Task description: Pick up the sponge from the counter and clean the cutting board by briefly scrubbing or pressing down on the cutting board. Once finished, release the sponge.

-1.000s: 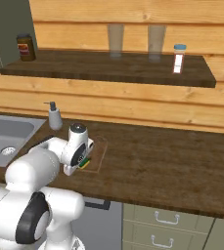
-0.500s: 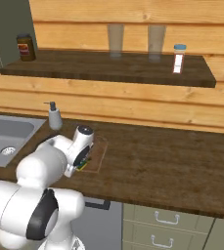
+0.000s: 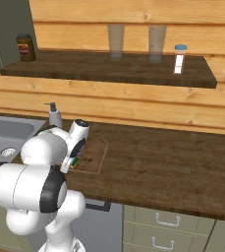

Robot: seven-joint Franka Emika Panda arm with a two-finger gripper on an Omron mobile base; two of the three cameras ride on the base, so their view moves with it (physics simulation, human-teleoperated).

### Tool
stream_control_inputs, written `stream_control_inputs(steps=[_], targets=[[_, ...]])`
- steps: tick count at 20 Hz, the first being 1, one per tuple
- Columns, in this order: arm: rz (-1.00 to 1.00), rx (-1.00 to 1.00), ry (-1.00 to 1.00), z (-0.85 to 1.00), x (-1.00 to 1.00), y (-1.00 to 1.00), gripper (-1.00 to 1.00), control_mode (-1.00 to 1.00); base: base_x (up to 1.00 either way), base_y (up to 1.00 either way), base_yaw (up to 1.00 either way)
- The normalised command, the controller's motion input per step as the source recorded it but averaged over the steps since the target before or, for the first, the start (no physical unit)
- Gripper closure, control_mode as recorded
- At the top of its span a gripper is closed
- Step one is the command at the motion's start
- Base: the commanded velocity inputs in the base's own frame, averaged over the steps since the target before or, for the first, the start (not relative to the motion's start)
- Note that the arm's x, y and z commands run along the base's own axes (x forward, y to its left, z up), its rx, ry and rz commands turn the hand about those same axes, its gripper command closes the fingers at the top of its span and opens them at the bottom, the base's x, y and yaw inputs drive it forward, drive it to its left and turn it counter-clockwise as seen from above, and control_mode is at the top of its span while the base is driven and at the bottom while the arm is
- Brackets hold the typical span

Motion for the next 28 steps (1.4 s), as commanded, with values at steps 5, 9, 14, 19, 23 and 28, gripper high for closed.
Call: stream_control_inputs(steps=[5, 9, 14, 19, 23, 28], targets=[[0.01, 0.00, 0.00, 0.00, 0.07, 0.02, 1.00, -1.00, 0.00, 0.00, 0.00], [0.00, 0.00, 0.00, 0.00, 0.42, -0.18, 1.00, -1.00, 0.00, 0.00, 0.00], [0.00, 0.00, 0.00, 0.00, 0.75, -0.11, 1.00, -1.00, 0.00, 0.00, 0.00], [0.00, 0.00, 0.00, 0.00, 0.90, 0.00, 1.00, -1.00, 0.00, 0.00, 0.00], [0.00, 0.00, 0.00, 0.00, 0.89, 0.00, 1.00, -1.00, 0.00, 0.00, 0.00], [0.00, 0.00, 0.00, 0.00, 0.88, 0.00, 1.00, -1.00, 0.00, 0.00, 0.00]])
